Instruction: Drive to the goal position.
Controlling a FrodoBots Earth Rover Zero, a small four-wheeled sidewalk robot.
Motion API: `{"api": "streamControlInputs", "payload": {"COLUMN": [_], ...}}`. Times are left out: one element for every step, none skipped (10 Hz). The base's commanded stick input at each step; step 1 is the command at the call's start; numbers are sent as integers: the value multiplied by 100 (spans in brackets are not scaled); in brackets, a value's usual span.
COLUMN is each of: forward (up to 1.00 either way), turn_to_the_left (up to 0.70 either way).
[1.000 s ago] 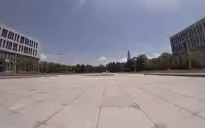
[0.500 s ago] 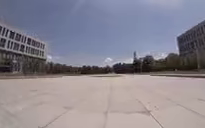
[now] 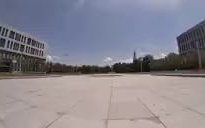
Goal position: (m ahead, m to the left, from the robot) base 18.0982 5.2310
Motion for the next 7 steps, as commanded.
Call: {"api": "streamControlInputs", "payload": {"forward": [50, 50, 50, 50, 50, 50, 50], "turn_to_the_left": [1, 1, 1, 1, 1, 1, 1]}}
